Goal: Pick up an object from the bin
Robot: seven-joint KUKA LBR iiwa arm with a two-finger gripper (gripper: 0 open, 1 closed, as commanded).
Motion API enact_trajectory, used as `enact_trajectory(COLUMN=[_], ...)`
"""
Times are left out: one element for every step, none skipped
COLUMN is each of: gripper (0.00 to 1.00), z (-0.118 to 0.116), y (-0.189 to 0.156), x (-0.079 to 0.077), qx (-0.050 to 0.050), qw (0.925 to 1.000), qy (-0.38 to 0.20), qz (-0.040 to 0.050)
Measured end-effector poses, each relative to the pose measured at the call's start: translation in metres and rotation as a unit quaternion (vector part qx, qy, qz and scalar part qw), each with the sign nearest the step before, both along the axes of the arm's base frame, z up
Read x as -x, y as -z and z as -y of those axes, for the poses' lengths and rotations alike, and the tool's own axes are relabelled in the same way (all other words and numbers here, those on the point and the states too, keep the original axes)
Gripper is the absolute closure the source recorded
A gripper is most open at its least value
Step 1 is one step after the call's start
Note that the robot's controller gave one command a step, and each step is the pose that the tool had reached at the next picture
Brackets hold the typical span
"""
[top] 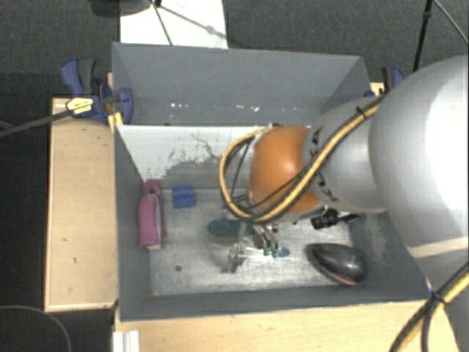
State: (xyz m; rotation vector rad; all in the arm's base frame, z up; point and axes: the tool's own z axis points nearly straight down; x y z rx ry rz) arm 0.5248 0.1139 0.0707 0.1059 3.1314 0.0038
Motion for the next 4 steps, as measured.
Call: enact_trajectory(gripper=[0.0,0.0,0.0,0.0], z=[0.006,0.02,0.009,0.009], y=[-0.031,-0.03,-0.001,-0.003], x=[-0.019,-0.018,-0.006,-0.007], qx=[0.0,0.0,-0.001,-0.001], qw=[0.9985,0.9936,0.9911,0.9911], qy=[0.054,0.113,0.133,0.133], qz=[-0.0015,-0.0047,-0.001,-0.0016])
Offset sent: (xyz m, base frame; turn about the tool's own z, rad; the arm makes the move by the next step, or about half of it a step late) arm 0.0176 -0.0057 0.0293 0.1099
